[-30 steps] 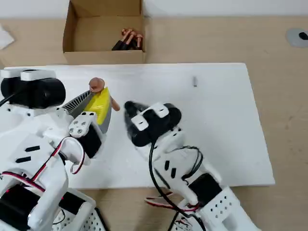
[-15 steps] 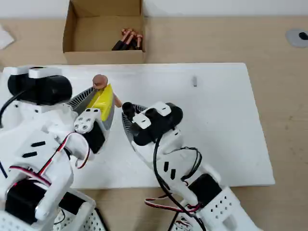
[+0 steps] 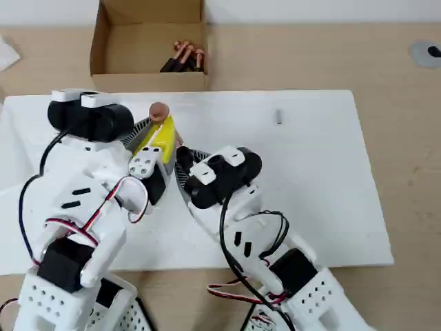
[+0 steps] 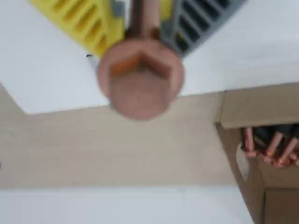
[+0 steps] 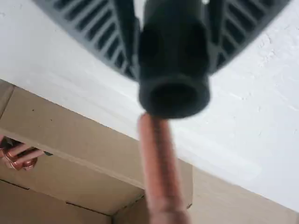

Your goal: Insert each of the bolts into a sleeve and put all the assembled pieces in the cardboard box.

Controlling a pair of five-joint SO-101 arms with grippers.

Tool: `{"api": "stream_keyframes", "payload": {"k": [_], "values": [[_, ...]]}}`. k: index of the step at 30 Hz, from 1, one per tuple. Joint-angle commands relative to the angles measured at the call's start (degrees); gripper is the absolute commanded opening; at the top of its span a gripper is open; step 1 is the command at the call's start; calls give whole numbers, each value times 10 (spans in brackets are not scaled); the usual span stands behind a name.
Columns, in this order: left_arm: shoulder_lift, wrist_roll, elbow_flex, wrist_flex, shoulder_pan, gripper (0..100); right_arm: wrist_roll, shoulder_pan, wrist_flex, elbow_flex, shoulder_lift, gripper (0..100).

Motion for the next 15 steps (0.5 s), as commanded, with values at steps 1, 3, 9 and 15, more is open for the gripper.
{"api": "stream_keyframes", "payload": {"k": [1, 3, 9, 15], "values": [[1, -4, -4, -17, 7, 7, -5, -11, -5, -3, -9, 9], [1, -4, -4, -17, 7, 7, -5, -11, -5, -3, -9, 9], [1, -4, -36, -13, 23, 9, -5, -11, -5, 7, -9, 9], [2, -18, -101, 53, 30, 10, -5, -9, -10, 35, -14, 9]]}}
